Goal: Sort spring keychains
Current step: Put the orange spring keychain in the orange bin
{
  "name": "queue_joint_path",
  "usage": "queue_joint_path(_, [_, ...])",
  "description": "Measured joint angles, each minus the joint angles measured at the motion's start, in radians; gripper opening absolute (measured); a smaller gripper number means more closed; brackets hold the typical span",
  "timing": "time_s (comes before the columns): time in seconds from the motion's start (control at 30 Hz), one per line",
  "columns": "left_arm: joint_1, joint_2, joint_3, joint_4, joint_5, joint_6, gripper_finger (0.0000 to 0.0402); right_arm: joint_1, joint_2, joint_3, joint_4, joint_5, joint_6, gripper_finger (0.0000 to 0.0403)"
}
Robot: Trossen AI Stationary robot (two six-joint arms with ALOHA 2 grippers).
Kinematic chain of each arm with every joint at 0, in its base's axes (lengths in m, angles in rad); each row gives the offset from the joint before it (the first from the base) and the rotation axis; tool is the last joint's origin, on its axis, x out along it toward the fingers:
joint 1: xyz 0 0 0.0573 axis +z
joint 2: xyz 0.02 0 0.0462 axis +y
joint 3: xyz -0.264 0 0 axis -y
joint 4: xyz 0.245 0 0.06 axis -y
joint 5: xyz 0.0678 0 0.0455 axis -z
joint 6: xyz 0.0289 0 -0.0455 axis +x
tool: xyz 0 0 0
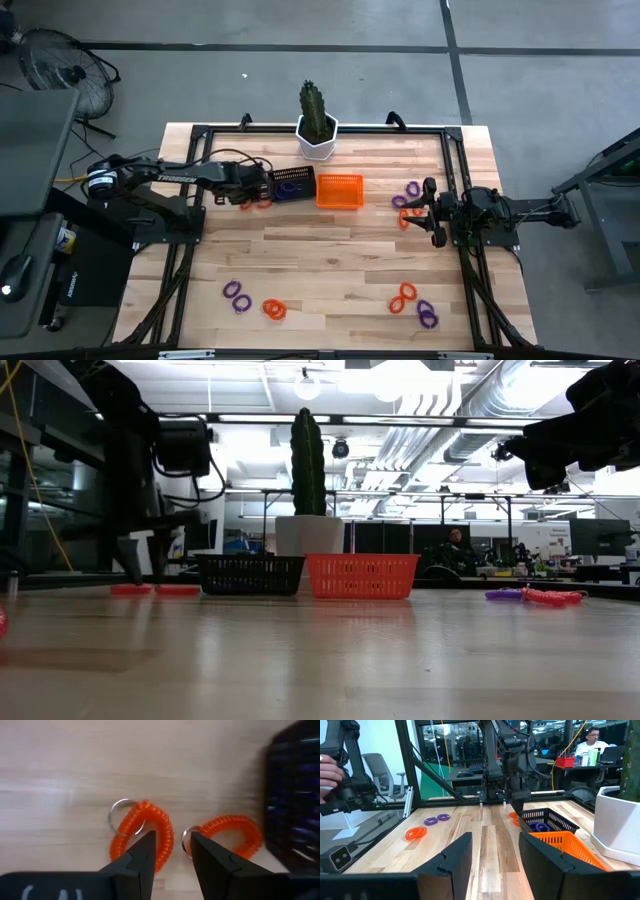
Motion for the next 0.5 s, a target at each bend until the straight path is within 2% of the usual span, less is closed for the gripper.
queue_joint_path(0.17, [-0.005,-0.038,0.0,-0.005,-0.001,0.075,0.0119,0.0,0.0,0.0,0.0,0.0,0.0,0.0156])
queue_joint_path(0.5, [-0.063,-0.039,0.001,-0.069,0.044,0.232,0.0119,0.0,0.0,0.0,0.0,0.0,0.0,0.0157])
